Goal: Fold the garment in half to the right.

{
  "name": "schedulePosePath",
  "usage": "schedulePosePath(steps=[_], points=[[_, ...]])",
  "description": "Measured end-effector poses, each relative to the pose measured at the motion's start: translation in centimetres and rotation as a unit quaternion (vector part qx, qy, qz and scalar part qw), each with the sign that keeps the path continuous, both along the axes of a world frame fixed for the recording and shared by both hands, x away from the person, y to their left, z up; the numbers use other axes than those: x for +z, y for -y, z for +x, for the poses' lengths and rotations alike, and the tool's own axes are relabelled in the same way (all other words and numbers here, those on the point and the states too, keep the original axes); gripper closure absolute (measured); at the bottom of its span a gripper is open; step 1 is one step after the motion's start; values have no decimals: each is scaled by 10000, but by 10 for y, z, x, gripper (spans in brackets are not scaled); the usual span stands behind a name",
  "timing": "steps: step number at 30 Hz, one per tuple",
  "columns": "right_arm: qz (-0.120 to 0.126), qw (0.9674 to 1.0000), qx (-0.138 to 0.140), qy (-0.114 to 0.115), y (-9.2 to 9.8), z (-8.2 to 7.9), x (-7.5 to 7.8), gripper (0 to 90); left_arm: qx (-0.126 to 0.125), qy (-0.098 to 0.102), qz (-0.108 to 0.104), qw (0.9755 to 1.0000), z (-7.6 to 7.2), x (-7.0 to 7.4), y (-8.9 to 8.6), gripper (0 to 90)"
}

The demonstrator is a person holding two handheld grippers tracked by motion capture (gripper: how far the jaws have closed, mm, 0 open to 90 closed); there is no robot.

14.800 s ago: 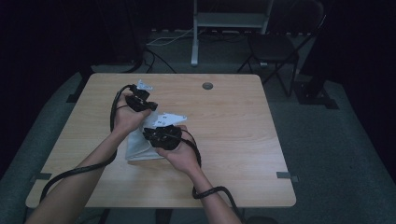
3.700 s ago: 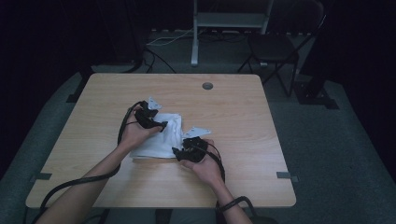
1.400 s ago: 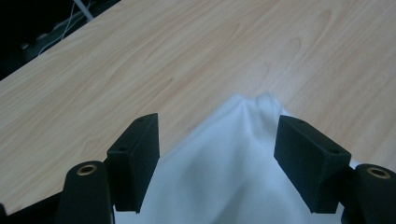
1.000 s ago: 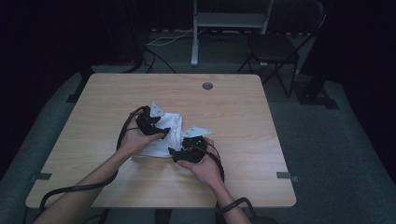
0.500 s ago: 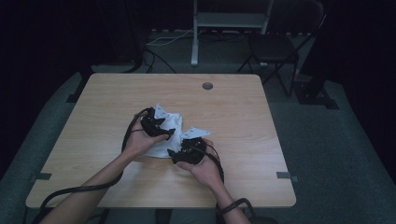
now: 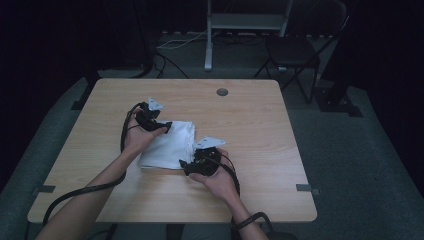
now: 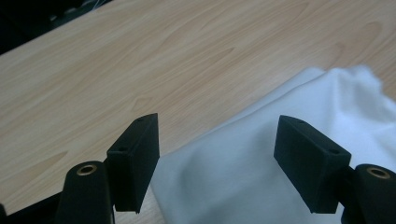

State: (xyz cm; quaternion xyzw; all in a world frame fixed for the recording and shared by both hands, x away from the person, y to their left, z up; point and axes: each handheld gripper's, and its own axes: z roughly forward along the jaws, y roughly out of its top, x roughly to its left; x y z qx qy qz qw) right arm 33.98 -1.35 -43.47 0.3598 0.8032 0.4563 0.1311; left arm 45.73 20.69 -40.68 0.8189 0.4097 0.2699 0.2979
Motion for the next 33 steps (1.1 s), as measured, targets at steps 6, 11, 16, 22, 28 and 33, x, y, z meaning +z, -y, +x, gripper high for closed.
schedulePosePath(steps=[6, 11, 16, 22, 28, 33], points=[[0, 10000, 35, 6, -1, -1, 0, 251, 75, -56, 47, 9999, 4, -9, 3, 308], [20, 10000, 30, 15, -1, -1, 1, 251, 123, -77, 23, 9999, 7, -14, 2, 308], [31, 10000, 29, 39, 0, -1, 2, 250, -17, 37, 58, 10000, 1, -5, 0, 307], [-80, 9999, -47, 65, -1, 0, 0, 257, -312, 183, 163, 9992, -25, 15, -14, 301], [-381, 9990, -205, 114, -2, 1, -4, 262, -434, 168, 221, 9987, -52, 11, -40, 300], [-456, 9986, -248, 115, -5, 1, -3, 266, -600, 112, 228, 9979, -75, 1, -51, 300]])
